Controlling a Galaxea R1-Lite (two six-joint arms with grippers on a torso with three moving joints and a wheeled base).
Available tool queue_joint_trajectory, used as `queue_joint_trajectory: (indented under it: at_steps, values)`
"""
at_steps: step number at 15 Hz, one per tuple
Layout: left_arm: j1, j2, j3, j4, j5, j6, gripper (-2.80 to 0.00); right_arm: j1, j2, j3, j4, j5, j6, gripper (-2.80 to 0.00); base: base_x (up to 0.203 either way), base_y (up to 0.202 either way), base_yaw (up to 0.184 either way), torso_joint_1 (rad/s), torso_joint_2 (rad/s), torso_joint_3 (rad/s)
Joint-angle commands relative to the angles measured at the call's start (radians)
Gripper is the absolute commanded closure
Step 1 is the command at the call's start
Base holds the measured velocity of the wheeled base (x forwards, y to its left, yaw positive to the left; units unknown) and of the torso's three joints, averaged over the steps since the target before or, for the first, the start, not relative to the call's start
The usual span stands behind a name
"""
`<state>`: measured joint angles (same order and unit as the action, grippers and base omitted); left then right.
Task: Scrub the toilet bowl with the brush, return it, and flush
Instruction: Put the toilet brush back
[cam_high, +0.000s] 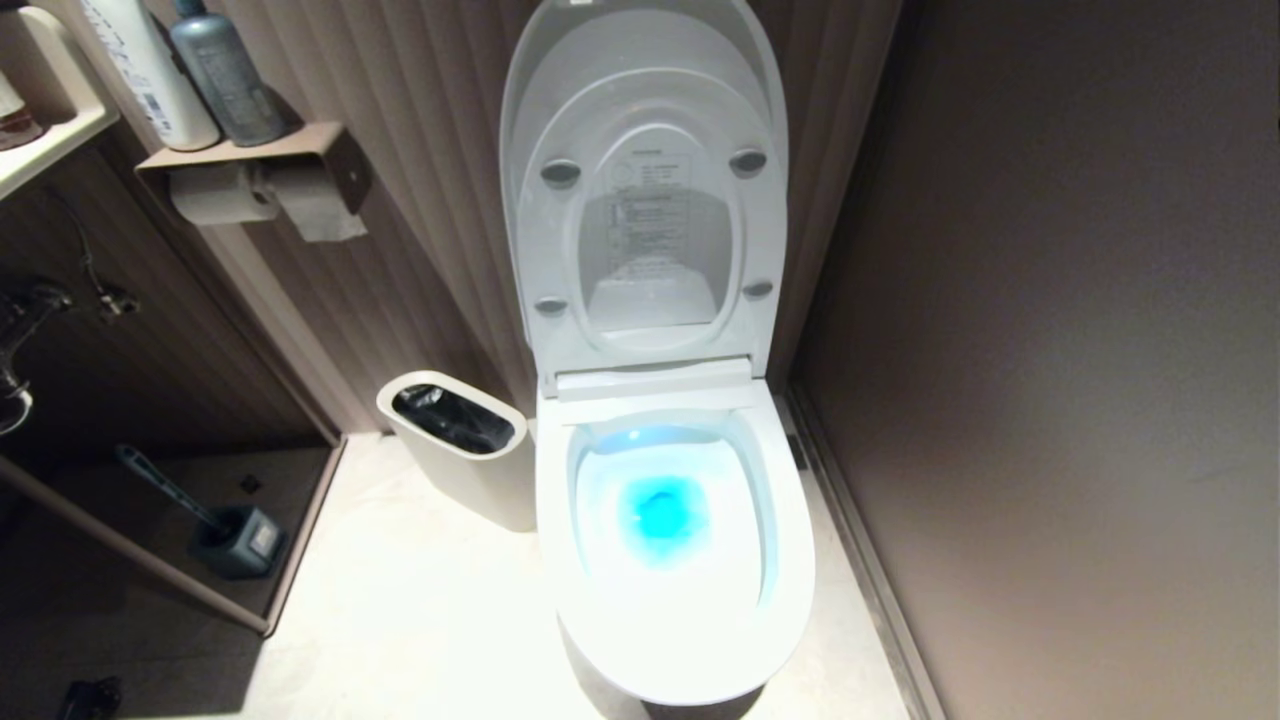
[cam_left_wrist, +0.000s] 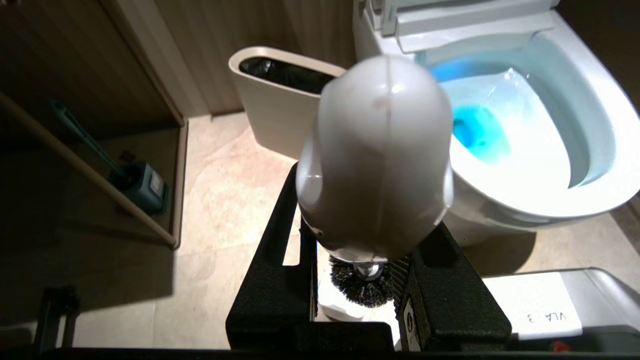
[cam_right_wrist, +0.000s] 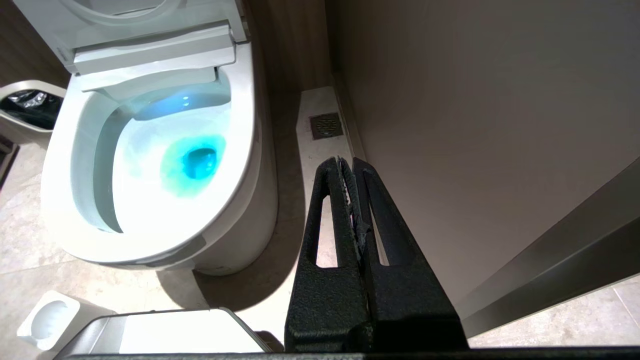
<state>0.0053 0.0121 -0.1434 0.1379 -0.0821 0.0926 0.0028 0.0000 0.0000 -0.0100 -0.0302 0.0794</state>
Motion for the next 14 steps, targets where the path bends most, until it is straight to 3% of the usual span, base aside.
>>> queue_joint_trajectory:
  at_steps: [1,3,5,7,11,14]
  values:
    - [0.001,-0.012,0.062,-0.032,-0.001,0.009,0.0,0.0,0.0,0.0,-0.001,0.0,0.0,0.0,0.0,0.0,0.0,0.0,0.0,0.0]
    - [0.001,-0.012,0.11,-0.135,0.014,-0.025,0.0,0.0,0.0,0.0,-0.001,0.0,0.0,0.0,0.0,0.0,0.0,0.0,0.0,0.0]
    - [0.001,-0.012,0.116,-0.137,0.048,-0.106,0.0,0.0,0.0,0.0,-0.001,0.0,0.0,0.0,0.0,0.0,0.0,0.0,0.0,0.0]
    - [0.001,-0.012,0.119,-0.141,0.051,-0.103,0.0,0.0,0.0,0.0,-0.001,0.0,0.0,0.0,0.0,0.0,0.0,0.0,0.0,0.0]
    - [0.001,-0.012,0.119,-0.14,0.067,-0.183,0.0,0.0,0.0,0.0,-0.001,0.0,0.0,0.0,0.0,0.0,0.0,0.0,0.0,0.0]
    - [0.001,-0.012,0.119,-0.138,0.067,-0.183,0.0,0.0,0.0,0.0,-0.001,0.0,0.0,0.0,0.0,0.0,0.0,0.003,0.0,0.049]
